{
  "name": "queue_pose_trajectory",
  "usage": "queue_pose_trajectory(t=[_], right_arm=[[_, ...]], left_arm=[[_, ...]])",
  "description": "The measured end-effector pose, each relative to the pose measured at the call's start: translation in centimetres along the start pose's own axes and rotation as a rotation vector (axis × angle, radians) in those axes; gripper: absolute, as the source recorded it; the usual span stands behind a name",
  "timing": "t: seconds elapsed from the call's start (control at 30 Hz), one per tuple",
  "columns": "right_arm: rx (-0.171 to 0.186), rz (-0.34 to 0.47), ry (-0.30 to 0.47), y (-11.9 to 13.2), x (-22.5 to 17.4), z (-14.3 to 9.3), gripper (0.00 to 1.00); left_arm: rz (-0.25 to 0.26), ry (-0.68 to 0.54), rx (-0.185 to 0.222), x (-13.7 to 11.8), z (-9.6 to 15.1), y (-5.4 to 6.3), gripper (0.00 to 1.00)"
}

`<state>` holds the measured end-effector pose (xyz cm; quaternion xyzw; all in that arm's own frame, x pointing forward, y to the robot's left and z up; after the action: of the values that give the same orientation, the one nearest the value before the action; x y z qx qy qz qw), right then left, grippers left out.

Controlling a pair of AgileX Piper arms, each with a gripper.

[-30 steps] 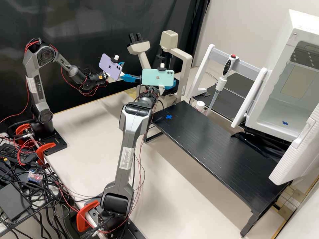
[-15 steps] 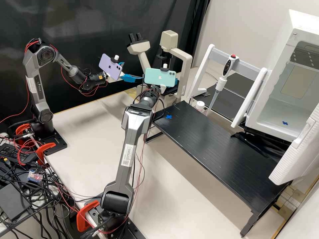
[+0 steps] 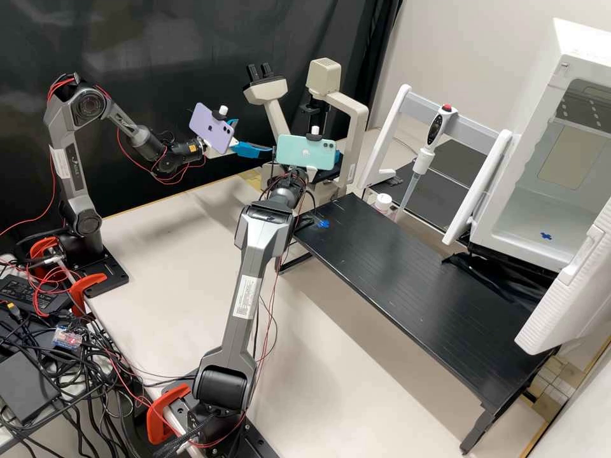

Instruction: Move the petri dish to the microscope

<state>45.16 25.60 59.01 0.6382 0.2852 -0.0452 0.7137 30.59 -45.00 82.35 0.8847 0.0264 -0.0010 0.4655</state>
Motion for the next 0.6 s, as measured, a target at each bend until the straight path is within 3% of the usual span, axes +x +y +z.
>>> queue_pose_trajectory(t=[0.33, 0.47, 0.6], right_arm=[[0.026, -0.066, 0.039, 0.0, -3.8, 0.1, 1.00], [0.006, -0.060, 0.066, 0.0, -7.1, 0.1, 1.00], [-0.038, 0.006, 0.118, 0.6, -11.4, -0.2, 1.00]], left_arm=[[0.000, 0.000, 0.000, 0.0, 0.0, 0.0, 1.00], [0.000, 0.000, 0.000, 0.0, 0.0, 0.0, 1.00], [0.000, 0.000, 0.000, 0.0, 0.0, 0.0, 1.00]])
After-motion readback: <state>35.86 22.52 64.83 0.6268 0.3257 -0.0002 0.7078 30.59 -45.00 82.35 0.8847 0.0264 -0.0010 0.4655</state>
